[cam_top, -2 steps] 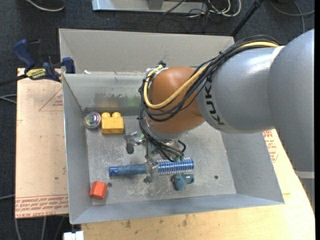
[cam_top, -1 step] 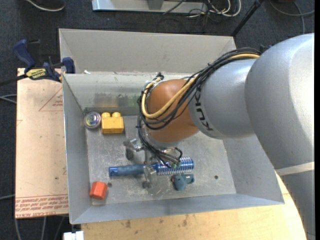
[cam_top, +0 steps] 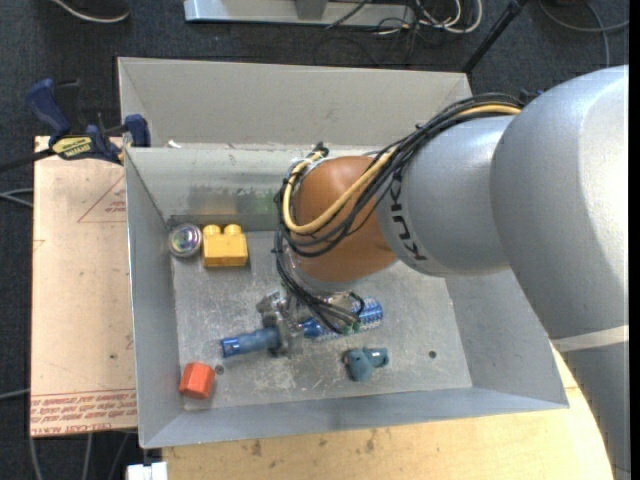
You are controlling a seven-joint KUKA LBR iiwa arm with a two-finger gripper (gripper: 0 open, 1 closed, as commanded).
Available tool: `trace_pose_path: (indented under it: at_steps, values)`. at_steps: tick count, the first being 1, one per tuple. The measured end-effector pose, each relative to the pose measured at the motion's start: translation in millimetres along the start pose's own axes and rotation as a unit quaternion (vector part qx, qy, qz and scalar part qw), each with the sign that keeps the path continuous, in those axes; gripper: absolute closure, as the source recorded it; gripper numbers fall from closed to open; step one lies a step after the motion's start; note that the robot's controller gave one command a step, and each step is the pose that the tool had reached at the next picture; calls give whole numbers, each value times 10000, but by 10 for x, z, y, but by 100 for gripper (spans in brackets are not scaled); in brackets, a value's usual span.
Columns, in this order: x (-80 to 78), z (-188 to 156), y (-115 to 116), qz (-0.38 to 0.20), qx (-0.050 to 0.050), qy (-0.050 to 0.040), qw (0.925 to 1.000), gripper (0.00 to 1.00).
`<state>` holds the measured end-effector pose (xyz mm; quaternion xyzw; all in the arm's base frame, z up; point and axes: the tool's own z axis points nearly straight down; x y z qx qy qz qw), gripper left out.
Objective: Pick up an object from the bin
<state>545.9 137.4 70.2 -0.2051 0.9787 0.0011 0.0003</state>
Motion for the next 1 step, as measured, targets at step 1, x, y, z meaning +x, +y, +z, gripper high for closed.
trace_pose_path:
  at_steps: [1]
  values:
    - [-335,-1440,-301,-304,23,-53,9995,100]
